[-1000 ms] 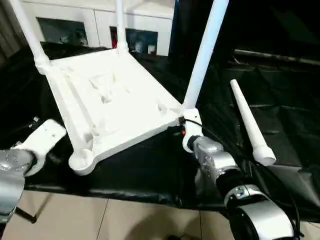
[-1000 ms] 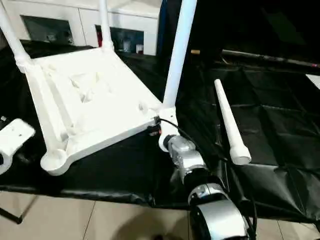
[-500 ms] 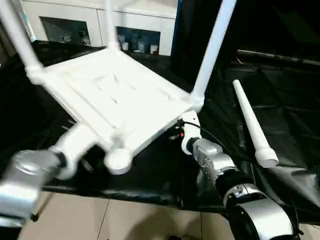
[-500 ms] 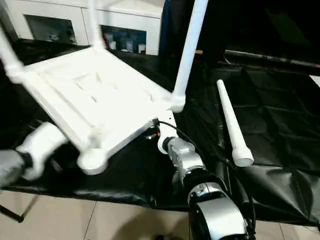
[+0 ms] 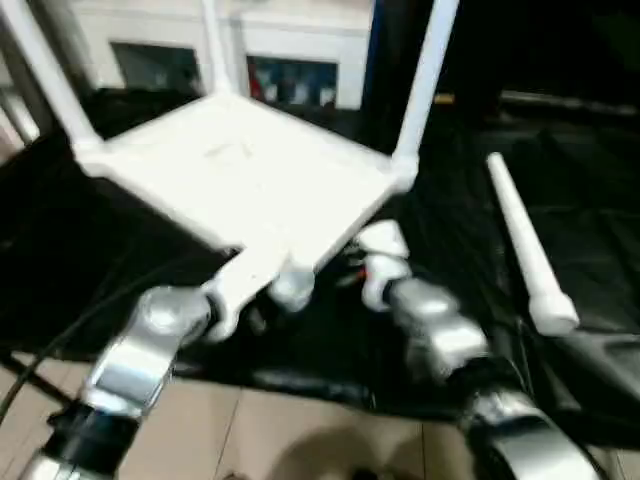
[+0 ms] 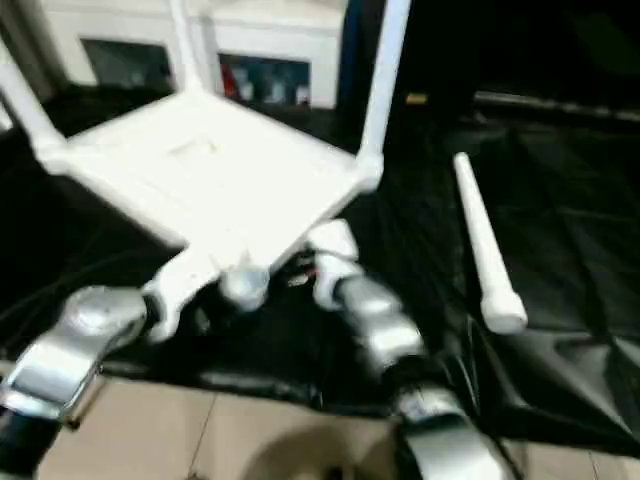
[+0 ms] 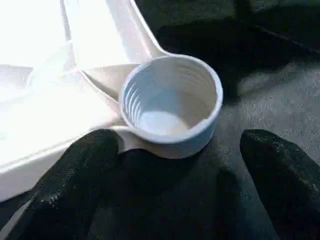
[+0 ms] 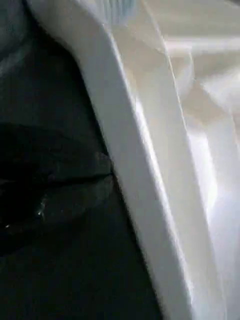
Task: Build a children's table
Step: Rotate table base, then pick table leg
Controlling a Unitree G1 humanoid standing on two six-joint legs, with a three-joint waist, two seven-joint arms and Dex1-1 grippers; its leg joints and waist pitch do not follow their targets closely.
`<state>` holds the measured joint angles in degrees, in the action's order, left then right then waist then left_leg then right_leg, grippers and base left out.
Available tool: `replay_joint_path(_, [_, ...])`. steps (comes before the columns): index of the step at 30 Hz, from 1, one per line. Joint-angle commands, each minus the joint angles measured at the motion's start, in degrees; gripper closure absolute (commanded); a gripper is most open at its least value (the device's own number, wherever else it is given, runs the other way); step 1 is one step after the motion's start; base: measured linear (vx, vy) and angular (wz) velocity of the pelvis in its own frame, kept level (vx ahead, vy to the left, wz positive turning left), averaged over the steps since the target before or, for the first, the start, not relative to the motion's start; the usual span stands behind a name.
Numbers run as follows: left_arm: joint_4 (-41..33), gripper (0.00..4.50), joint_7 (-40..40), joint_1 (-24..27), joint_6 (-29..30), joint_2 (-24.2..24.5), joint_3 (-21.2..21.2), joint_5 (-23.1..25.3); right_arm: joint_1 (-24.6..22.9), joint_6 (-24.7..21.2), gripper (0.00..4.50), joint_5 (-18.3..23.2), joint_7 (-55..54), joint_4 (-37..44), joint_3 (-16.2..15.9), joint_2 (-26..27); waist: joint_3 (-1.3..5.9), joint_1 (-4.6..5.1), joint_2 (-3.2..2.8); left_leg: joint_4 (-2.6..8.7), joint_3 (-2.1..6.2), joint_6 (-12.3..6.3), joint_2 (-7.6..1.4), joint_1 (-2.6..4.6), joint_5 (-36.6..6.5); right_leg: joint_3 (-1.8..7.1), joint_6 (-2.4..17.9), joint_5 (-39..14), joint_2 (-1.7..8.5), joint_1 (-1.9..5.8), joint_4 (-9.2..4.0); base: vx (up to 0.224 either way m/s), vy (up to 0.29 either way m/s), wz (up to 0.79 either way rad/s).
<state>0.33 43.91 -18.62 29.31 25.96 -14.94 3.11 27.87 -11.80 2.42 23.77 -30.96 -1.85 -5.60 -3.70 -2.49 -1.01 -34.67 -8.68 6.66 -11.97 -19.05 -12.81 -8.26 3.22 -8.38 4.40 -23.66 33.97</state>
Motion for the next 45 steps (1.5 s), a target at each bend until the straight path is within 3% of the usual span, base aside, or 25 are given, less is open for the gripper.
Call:
replay_joint_path(1, [-0.4, 0.0, 1.4, -0.7, -0.5, 0.1, -1.1, -0.3, -1.7, -5.8, 4.46, 0.2, -1.6, 7.1, 2.1, -1.4, 4.27, 0.02, -0.41, 3.94, -0.22, -3.3, -0.17, -1.03, -7.1, 3.53, 3.6, -21.6, 3.24, 4.44, -4.85, 0.0, 0.0, 0.0])
replay_joint_path(2, [-0.4, 0.0, 1.4, -0.7, -0.5, 0.1, -1.1, -0.3, -1.7, -5.8, 4.46, 0.2, -1.6, 7.1, 2.1, -1.4, 4.29, 0.09, -0.51, 3.86, -0.29, -3.47, -0.16, -1.01, -6.6, 3.55, 3.7, -21.9, 3.32, 4.19, -4.83, 0.0, 0.0, 0.0])
replay_joint_path(3, [-1.2, 0.0, 2.4, -0.6, -0.4, 0.4, -1.4, -0.8, -2.9, -8.7, 4.46, -0.9, -2.8, 10.9, 2.9, -2.5, 4.39, 0.17, -0.79, 3.73, -0.34, -3.91, -0.02, -1.15, -6.0, 3.41, 3.9, -22.5, 3.43, 4.17, -4.95, 0.0, 0.0, 0.0])
replay_joint_path(4, [-2.5, 0.0, 4.0, -0.5, 0.3, 1.3, -1.5, -1.5, -3.1, -12.8, 4.46, -0.5, -2.4, 14.4, 4.4, -4.5, 4.26, 0.18, -2.23, 3.69, -0.26, -3.87, 0.08, -1.06, -5.5, 3.32, 3.4, -22.9, 3.3, 4.09, -5.1, 0.0, 0.0, 0.0])
replay_joint_path(5, [-4.2, 0.0, 6.1, -0.4, 0.8, 2.6, -0.9, -3.0, -2.5, -17.0, 4.3, -0.4, -2.9, 17.1, 6.2, -6.6, 4.32, 0.59, -1.39, 3.76, -0.16, -4.15, -0.11, -1.18, -5.8, 3.2, 3.3, -22.3, 3.15, 4.26, -5.25, 0.0, 0.0, 0.0])
replay_joint_path(9, [-7.3, 0.0, 11.0, 0.0, 1.9, 4.8, 0.3, -7.1, 0.6, -22.3, 4.03, -0.6, -3.2, 16.5, 7.4, -10.9, 4.2, 0.65, -1.54, 3.6, -0.29, -4.26, 0.07, -0.96, -5.7, 3.15, 4.7, -22.5, 2.95, 4.06, -4.9, 0.0, 0.0, 0.0])
replay_joint_path(10, [-8.3, 0.0, 11.7, 0.0, 2.7, 4.8, 0.5, -8.2, 1.8, -23.6, 3.85, -0.8, -3.8, 15.6, 7.7, -11.7, 4.09, 0.83, -0.91, 3.5, -0.58, -4.41, 0.24, -0.92, -6.1, 3.12, 4.1, -23.9, 2.92, 3.9, -5.25, 0.0, 0.0, 0.0])
replay_joint_path(12, [-9.9, 0.0, 11.8, -0.4, 3.8, 3.4, 0.9, -10.0, 5.9, -25.5, 3.7, -1.2, -7.1, 11.0, 9.8, -14.2, 4.11, 1.17, -0.48, 3.34, -0.65, -4.76, 0.45, -1.13, -5.5, 2.89, 3.1, -25.9, 2.87, 3.97, -5.54, 0.0, 0.0, 0.0])
replay_joint_path(14, [-10.3, 0.0, 11.6, -0.5, 4.1, 2.8, 1.0, -10.3, 6.9, -25.3, 3.64, -1.7, -7.9, 9.8, 10.1, -15.0, 4.16, 1.09, -0.8, 3.14, -0.78, -4.82, 0.56, -0.89, -5.3, 2.79, 2.9, -26.9, 2.9, 3.71, -5.74, 0.0, 0.0, 0.0])
replay_joint_path(16, [-11.3, 0.0, 11.6, -0.9, 5.0, 1.4, 0.9, -11.4, 11.1, -25.4, 3.52, -1.5, -8.6, 3.3, 11.6, -17.5, 4.35, 1.05, -0.69, 3.16, -0.7, -4.98, 0.48, -0.98, -5.0, 2.69, 2.6, -26.3, 2.87, 3.84, -5.46, 0.0, 0.0, 0.0])
replay_joint_path(18, [-11.6, 0.0, 11.4, -1.0, 5.4, 1.0, 0.8, -12.2, 12.5, -26.0, 3.3, -1.6, -8.9, 1.2, 11.9, -18.6, 4.43, 0.98, -0.6, 3.0, -0.81, -5.12, 0.54, -0.86, -4.8, 2.7, 3.0, -25.0, 2.68, 3.74, -5.38, 0.0, 0.0, 0.0])
replay_joint_path(19, [-11.6, 0.0, 11.4, -1.2, 5.6, 1.0, 0.6, -12.3, 13.4, -27.0, 3.25, -1.2, -8.8, -0.2, 12.4, -19.2, 4.4, 0.97, -0.53, 3.0, -0.8, -5.41, 0.6, -1.26, -4.5, 2.69, 3.0, -24.3, 2.66, 4.0, -5.19, 0.0, 0.0, 0.0])
replay_joint_path(20, [-11.9, 0.0, 11.4, -1.3, 6.0, 1.0, 0.2, -12.5, 14.6, -28.3, 3.21, -1.1, -8.4, -2.3, 12.6, -20.2, 4.51, 0.95, -0.8, 2.97, -0.75, -5.5, 0.57, -1.18, -4.3, 2.64, 3.1, -23.9, 2.67, 3.98, -5.08, 0.0, 0.0, 0.0])
replay_joint_path(21, [-11.9, 0.0, 11.4, -1.3, 6.0, 1.0, 0.2, -12.5, 14.6, -28.3, 3.21, -1.1, -8.4, -2.3, 12.6, -20.2, 4.59, 1.05, -0.59, 2.92, -0.73, -5.78, 0.53, -1.28, -3.9, 2.63, 3.4, -22.8, 2.55, 4.04, -4.92, 0.0, 0.0, 0.0])
replay_joint_path(22, [-11.8, 0.0, 11.4, -1.4, 6.0, 1.0, -0.1, -12.5, 15.3, -29.1, 2.96, -1.6, -7.6, -4.0, 12.0, -21.1, 4.59, 1.0, -0.66, 2.9, -0.71, -5.95, 0.48, -1.36, -3.6, 2.62, 3.7, -22.0, 2.58, 4.07, -4.79, 0.0, 0.0, 0.0])
replay_joint_path(27, [-12.4, 0.0, 11.3, -1.6, 6.9, 0.7, -0.6, -12.9, 18.3, -31.3, 2.57, -3.2, -5.8, -11.3, 9.6, -23.8, 4.77, 1.07, -0.54, 2.67, -0.76, -6.53, 0.42, -1.57, -2.7, 2.7, 5.6, -19.7, 2.59, 4.22, -4.48, 0.0, 0.0, 0.0])
replay_joint_path(30, [-12.8, 0.0, 11.5, -1.8, 7.7, 0.8, -0.7, -13.4, 21.3, -30.8, 2.35, -3.6, -5.9, -17.8, 8.8, -24.9, 4.75, 1.16, -0.47, 2.52, -0.83, -6.29, 0.38, -1.49, -3.5, 2.59, 6.2, -21.2, 2.71, 4.08, -4.5, 0.0, 0.0, 0.0])
replay_joint_path(34, [-13.0, 0.0, 11.5, -2.0, 7.7, 0.7, -0.5, -14.3, 23.2, -30.1, 2.02, -4.9, -6.7, -22.9, 8.1, -25.8, 4.48, 1.11, -0.41, 2.44, -0.93, -6.04, 0.37, -1.44, -5.0, 2.45, 5.6, -23.2, 2.63, 3.91, -4.81, 0.0, 0.0, 0.0])
replay_joint_path(40, [-13.3, 0.0, 11.2, -1.6, 8.1, 1.0, -0.9, -14.0, 23.8, -32.1, 2.02, -2.8, -4.0, -28.8, 9.9, -25.9, 4.77, 1.03, -0.28, 2.31, -0.88, -6.39, 0.24, -1.68, -3.8, 2.49, 6.1, -21.0, 2.68, 4.1, -4.33, 0.0, 0.0, 0.0])
replay_joint_path(45, [-13.6, 0.0, 10.7, -1.8, 8.3, 1.4, -0.7, -14.5, 24.5, -32.4, 2.02, -2.4, -0.9, -34.6, 9.2, -26.0, 4.71, 0.97, -0.04, 2.2, -0.94, -6.57, 0.15, -1.74, -4.0, 2.39, 6.7, -21.3, 2.76, 4.06, -4.28, 0.0, 0.0, 0.0])
